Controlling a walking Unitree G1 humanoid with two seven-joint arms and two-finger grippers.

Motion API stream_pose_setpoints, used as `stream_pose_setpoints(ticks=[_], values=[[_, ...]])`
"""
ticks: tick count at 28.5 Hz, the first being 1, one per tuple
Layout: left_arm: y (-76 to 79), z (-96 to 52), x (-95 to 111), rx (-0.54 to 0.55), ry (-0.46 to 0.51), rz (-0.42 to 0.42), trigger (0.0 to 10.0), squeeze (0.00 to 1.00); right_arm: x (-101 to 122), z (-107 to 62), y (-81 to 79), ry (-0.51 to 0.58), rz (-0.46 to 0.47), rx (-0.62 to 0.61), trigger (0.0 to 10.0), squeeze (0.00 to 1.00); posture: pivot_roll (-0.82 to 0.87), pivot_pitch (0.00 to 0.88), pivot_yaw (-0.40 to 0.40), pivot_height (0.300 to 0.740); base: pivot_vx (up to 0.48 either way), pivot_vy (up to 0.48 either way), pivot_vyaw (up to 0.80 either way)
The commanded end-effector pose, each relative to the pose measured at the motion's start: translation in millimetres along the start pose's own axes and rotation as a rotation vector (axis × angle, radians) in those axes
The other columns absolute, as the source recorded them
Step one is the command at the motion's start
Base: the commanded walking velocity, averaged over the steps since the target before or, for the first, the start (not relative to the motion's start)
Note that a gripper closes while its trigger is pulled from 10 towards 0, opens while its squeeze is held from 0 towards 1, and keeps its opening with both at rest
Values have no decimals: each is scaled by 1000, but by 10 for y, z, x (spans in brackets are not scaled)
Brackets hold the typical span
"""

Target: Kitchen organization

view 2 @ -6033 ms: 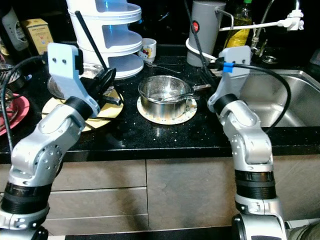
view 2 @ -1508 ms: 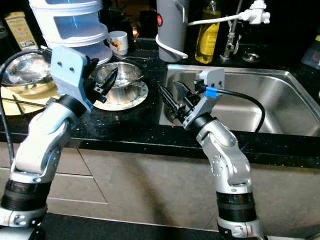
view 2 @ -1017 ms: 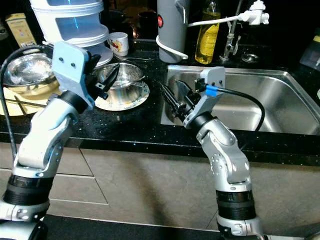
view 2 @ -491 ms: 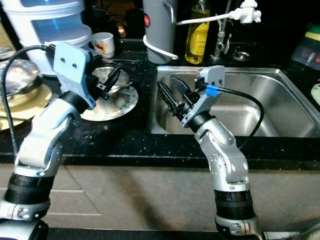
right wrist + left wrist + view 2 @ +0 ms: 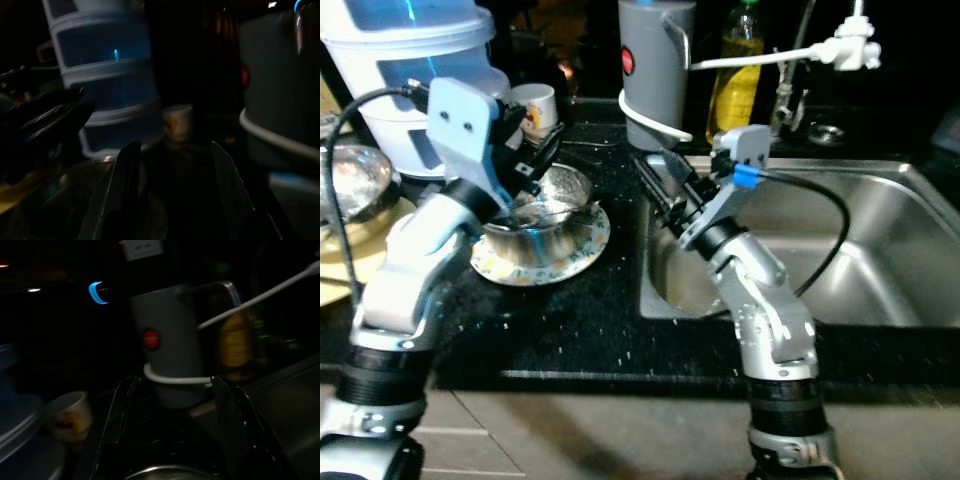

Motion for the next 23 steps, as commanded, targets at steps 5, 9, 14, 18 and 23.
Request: stream_pose_setpoints(ticks=[5,9,14,18,23], values=[[212,-51,62,-190,4,-28,10000,0,-26,4,-15,-17,-5,3,10000,0,-63,0,-44,740,0,0,0],[327,-104,49,-302,-41,-4,10000,0,-27,-16,18,-38,-19,10,10000,0,-64,0,-43,740,0,0,0],[391,-214,13,-412,-119,43,10000,0,-54,-105,5,-88,-44,74,10000,0,-66,0,-44,740,0,0,0],[366,-277,0,-448,-172,84,10000,0,-91,-226,12,-136,-41,159,10000,0,-63,0,-46,740,0,0,0],[255,-293,-15,-418,-201,119,10000,0,-199,-422,101,-204,-53,214,10000,0,-59,0,-49,740,0,0,0]])
Point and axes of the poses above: a point about 5 cm out from each wrist's last joint towards the gripper, its own z axis pointing out of the wrist towards the gripper, its own x axis along the axis of the wrist's last joint, y = z × x, the point moved 3 cm from there along z, pointing out of the wrist towards the gripper, and after that the axes turned 7 degrees about -z, right-handed, at the moved point
